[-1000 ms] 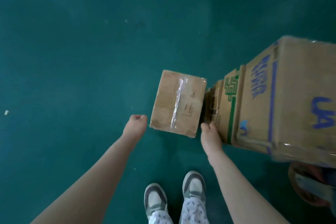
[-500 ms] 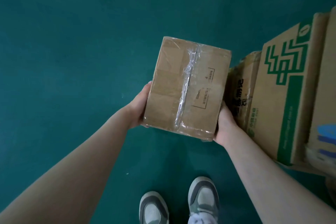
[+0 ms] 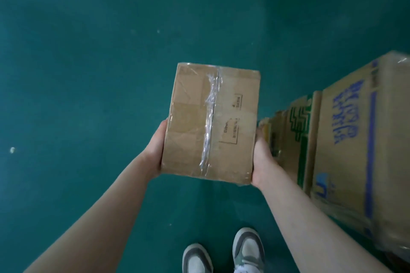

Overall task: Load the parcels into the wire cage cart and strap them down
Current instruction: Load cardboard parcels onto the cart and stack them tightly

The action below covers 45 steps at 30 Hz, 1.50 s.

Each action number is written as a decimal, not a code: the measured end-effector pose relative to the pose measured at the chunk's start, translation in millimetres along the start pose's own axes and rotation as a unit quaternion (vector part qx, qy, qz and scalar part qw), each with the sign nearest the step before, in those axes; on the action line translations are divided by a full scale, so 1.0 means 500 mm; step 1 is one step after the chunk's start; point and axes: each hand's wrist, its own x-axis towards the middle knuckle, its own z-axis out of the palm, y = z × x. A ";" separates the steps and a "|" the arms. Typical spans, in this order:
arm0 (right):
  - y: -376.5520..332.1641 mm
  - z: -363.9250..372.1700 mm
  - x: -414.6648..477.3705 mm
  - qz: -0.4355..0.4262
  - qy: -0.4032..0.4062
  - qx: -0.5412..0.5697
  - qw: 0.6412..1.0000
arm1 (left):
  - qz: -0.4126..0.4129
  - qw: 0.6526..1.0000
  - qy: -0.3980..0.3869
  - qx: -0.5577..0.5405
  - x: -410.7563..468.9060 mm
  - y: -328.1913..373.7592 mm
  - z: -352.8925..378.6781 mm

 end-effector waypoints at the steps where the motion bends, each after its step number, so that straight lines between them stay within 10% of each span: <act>1: -0.016 0.012 -0.032 -0.001 -0.003 0.000 1.000 | 0.010 1.000 0.009 0.004 -0.032 0.029 -0.005; 25: -0.266 0.028 -0.880 -0.099 0.002 -0.015 0.995 | 0.106 0.991 0.022 0.080 -0.842 0.441 0.131; 45: 0.043 -0.318 -1.267 -0.203 0.073 0.212 0.953 | 0.126 0.951 -0.137 0.246 -1.224 0.275 0.463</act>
